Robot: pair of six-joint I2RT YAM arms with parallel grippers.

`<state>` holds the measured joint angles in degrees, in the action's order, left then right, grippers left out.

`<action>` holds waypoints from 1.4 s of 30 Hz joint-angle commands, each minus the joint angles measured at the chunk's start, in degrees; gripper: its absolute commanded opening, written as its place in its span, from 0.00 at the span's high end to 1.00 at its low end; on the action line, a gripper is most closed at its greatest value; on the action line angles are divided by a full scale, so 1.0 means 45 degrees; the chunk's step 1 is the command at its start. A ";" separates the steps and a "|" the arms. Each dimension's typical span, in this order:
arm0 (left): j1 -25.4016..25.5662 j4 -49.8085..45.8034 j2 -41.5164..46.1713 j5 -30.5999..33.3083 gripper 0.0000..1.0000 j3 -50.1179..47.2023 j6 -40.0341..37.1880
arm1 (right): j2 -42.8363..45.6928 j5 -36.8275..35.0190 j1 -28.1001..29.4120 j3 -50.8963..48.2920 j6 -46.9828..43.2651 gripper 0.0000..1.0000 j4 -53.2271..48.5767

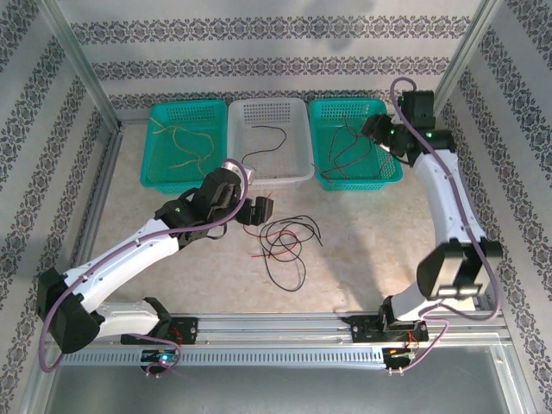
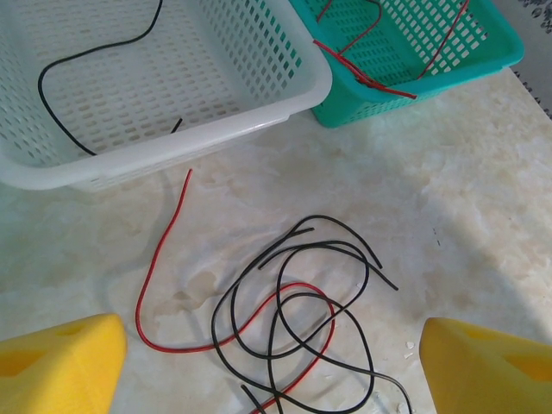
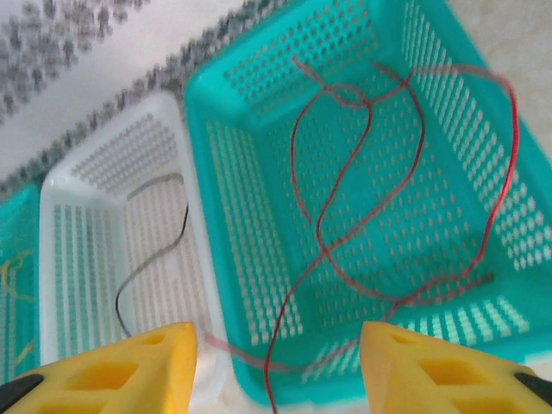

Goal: Untangle the cables

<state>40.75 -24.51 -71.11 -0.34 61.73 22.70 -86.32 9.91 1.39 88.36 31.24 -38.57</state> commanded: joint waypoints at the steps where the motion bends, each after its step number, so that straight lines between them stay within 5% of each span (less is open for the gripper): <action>1: -0.0198 -0.0480 -0.0505 -0.0516 0.15 0.0111 0.0384 | 0.1885 0.0042 0.1094 -0.2055 -0.0107 0.46 0.0675; 9: -0.0446 -0.1363 -0.1536 -0.1526 0.33 -0.0378 0.1041 | 0.4853 -0.0795 0.5558 -0.7407 0.0809 0.42 0.1352; 17: -0.1226 -0.1305 -0.1125 -0.1948 0.39 -0.0732 0.1426 | 0.3002 -0.0821 0.9013 -0.8885 0.1419 0.39 0.1544; 33: -0.1947 -0.1408 0.0031 -0.2530 0.47 -0.0897 0.1792 | -0.1609 -0.0594 1.0063 -0.6786 -0.0093 0.51 0.2212; 39: -0.1947 -0.1317 -0.0067 -0.2858 0.51 -0.0855 0.1929 | -0.1748 -0.0914 1.0043 -0.6743 -0.0299 0.83 0.2037; 42: -0.1947 -0.1418 0.0110 -0.3013 0.52 -0.0806 0.1915 | -0.1579 -0.0899 1.0043 -0.6954 -0.0264 0.76 0.2120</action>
<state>32.49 -29.61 -71.92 -12.47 57.98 30.52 -93.71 7.18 46.28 57.39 31.09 -28.40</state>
